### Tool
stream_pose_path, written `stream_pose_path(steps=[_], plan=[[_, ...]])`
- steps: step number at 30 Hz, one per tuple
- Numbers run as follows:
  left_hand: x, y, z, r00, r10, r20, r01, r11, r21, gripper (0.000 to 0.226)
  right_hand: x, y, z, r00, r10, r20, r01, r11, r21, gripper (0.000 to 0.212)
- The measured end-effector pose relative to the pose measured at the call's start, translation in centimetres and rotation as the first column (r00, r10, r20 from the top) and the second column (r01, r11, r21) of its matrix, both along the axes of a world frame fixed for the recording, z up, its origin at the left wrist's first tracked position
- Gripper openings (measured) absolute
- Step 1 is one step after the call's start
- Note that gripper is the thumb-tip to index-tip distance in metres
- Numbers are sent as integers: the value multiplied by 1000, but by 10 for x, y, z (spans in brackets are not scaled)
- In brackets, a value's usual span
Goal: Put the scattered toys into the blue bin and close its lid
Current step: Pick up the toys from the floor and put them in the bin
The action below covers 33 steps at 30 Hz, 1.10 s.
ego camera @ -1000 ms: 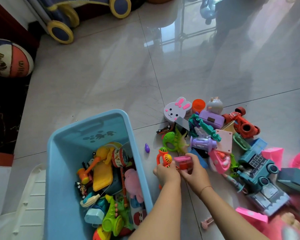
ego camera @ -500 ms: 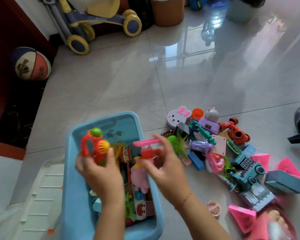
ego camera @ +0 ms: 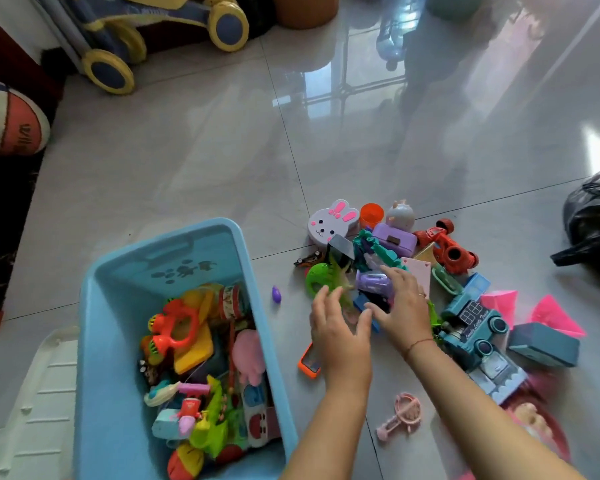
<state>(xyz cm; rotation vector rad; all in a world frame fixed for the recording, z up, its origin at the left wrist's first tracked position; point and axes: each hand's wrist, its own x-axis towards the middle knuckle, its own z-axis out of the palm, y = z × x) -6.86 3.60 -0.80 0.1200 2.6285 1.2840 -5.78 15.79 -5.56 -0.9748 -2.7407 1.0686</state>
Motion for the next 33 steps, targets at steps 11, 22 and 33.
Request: stream_pose_path(steps=[11,22,33], plan=[[-3,-14,-120,951,95,293,108,788,-607,69,-17,20,-54,987,118,113,-138,971,196,61],[-15,0,-92,936,183,300,-19,878,-478,53,-9,10,-66,973,81,216,-140,950,278,57],[-26,-43,53,946,299,-124,-291,954,79,54,11,-10,-27,966,-240,93,245,968,-47,45]])
